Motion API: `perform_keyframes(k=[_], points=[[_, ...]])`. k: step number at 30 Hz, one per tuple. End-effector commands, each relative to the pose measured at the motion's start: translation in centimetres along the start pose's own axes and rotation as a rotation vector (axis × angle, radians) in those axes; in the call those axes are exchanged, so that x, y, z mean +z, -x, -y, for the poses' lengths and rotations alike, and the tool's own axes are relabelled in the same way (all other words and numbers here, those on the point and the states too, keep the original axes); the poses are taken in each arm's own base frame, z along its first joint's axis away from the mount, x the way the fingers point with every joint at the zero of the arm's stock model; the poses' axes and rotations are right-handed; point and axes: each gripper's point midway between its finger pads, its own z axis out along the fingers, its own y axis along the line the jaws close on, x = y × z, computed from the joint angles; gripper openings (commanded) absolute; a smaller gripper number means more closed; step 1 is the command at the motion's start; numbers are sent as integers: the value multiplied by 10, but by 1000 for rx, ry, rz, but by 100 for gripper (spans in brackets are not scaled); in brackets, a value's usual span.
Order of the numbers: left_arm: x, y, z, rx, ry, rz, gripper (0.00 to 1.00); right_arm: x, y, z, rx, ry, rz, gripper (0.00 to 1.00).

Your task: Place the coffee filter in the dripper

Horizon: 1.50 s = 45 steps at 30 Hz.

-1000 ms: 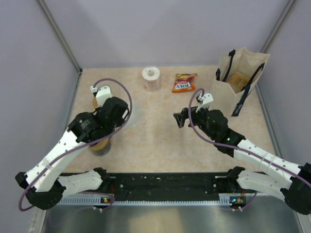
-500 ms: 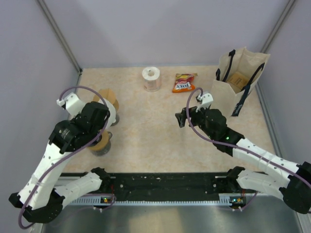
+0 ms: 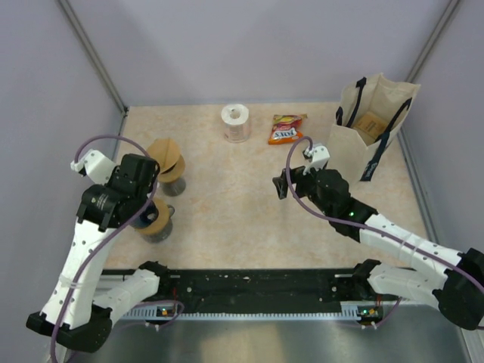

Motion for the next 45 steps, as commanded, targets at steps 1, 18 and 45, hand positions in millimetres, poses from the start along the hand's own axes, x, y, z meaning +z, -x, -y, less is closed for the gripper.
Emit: perform_keyframes(k=[1, 18, 45], points=[[-7, -23, -53, 253, 148, -146, 0, 2, 22, 4, 2, -26, 54, 99], [-18, -44, -71, 248, 72, -220, 0, 9, 14, 8, -5, -44, 28, 99], [14, -73, -82, 254, 240, -219, 4, 15, 7, 5, 3, -31, 4, 99]])
